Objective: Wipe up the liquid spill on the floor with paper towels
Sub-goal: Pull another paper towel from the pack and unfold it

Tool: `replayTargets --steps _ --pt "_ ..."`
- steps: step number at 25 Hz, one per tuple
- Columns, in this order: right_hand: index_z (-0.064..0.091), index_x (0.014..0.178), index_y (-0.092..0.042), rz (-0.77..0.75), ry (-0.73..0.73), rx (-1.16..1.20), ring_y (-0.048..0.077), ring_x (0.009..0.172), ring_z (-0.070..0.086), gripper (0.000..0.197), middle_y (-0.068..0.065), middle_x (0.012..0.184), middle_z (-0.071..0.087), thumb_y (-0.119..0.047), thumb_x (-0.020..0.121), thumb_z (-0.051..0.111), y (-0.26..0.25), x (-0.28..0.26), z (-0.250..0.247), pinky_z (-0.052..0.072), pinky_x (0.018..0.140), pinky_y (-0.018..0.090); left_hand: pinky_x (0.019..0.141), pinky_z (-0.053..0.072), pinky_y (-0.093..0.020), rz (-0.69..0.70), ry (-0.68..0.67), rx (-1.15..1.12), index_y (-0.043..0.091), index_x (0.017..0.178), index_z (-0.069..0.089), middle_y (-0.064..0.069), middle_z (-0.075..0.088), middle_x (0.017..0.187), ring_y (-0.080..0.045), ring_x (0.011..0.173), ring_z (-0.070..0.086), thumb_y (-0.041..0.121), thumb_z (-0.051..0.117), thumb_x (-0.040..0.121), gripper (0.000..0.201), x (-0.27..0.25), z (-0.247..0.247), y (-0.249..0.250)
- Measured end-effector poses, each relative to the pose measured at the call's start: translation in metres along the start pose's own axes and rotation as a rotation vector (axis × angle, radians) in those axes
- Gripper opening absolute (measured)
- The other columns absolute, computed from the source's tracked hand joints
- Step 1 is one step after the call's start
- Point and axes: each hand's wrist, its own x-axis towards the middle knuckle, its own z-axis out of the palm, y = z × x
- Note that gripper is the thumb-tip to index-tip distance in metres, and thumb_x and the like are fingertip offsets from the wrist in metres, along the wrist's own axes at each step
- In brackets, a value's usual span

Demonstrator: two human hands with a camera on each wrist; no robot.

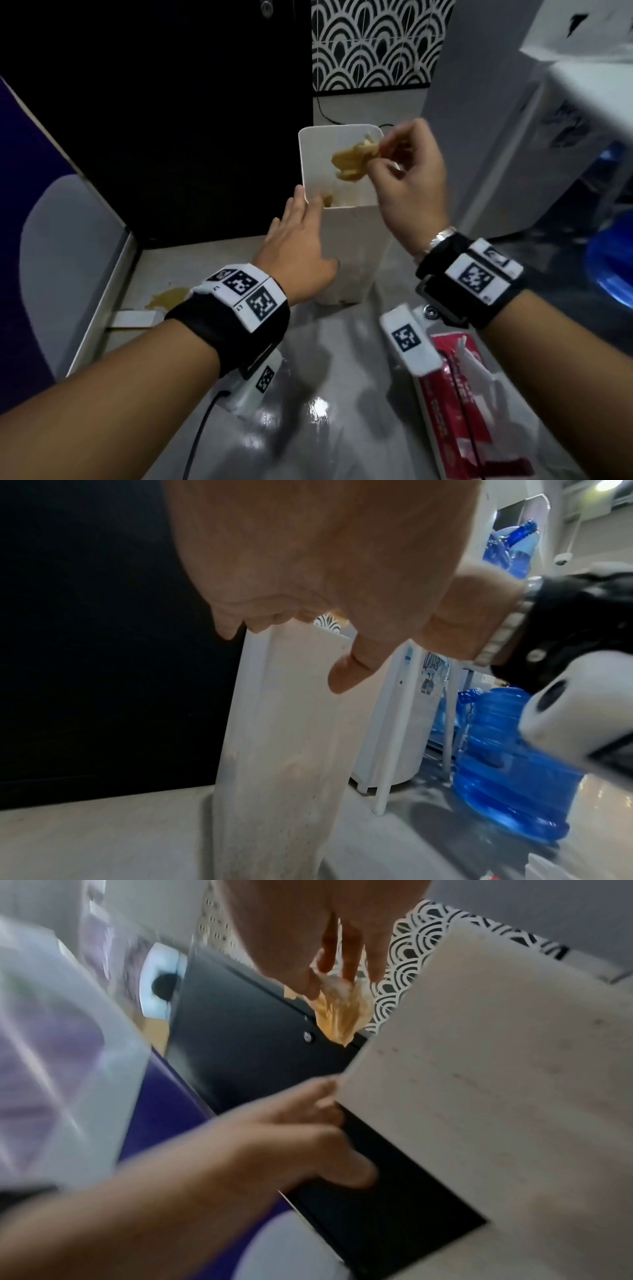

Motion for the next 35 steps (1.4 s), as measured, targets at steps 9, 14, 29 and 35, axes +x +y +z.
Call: replayTargets --steps 9,14,29,35 --pt "0.070 0.116 -0.018 -0.001 -0.315 -0.617 0.023 0.130 0.051 0.028 0.000 0.120 0.069 -0.027 0.094 0.056 0.028 -0.031 -0.026 0.024 0.118 0.046 0.122 0.001 -0.047 -0.012 0.128 0.013 0.019 0.155 -0.011 -0.006 -0.017 0.163 -0.022 0.150 -0.015 0.032 0.062 0.080 0.105 -0.012 0.022 0.008" --pt "0.075 0.107 -0.016 0.053 -0.212 -0.650 0.013 0.102 0.064 0.023 0.000 0.110 0.071 -0.022 0.090 0.060 0.022 -0.062 -0.123 0.048 0.095 0.026 0.123 -0.002 -0.043 0.161 0.200 -0.081 0.016 0.157 -0.002 -0.008 -0.015 0.163 -0.021 0.150 -0.015 0.028 0.056 0.079 0.098 -0.041 0.074 0.040" --pt "0.058 0.104 -0.022 0.332 -0.456 -1.142 0.036 0.072 0.065 0.027 0.006 0.085 0.068 -0.046 0.098 0.049 0.064 -0.222 -0.191 0.031 0.053 0.031 0.118 0.008 -0.061 0.048 -0.474 -0.108 0.023 0.150 -0.026 0.001 -0.028 0.160 -0.023 0.149 -0.019 0.086 0.069 0.038 0.161 -0.105 0.254 0.104" --pt "0.062 0.078 -0.017 0.185 -0.323 -1.157 0.033 0.041 0.054 0.021 0.005 0.051 0.057 -0.033 0.091 0.069 0.053 -0.215 -0.192 0.019 0.049 0.023 0.118 0.005 -0.061 0.032 -0.483 -0.007 0.020 0.145 -0.034 -0.003 -0.030 0.159 -0.030 0.149 -0.019 0.089 0.068 0.036 0.165 -0.104 0.260 0.109"
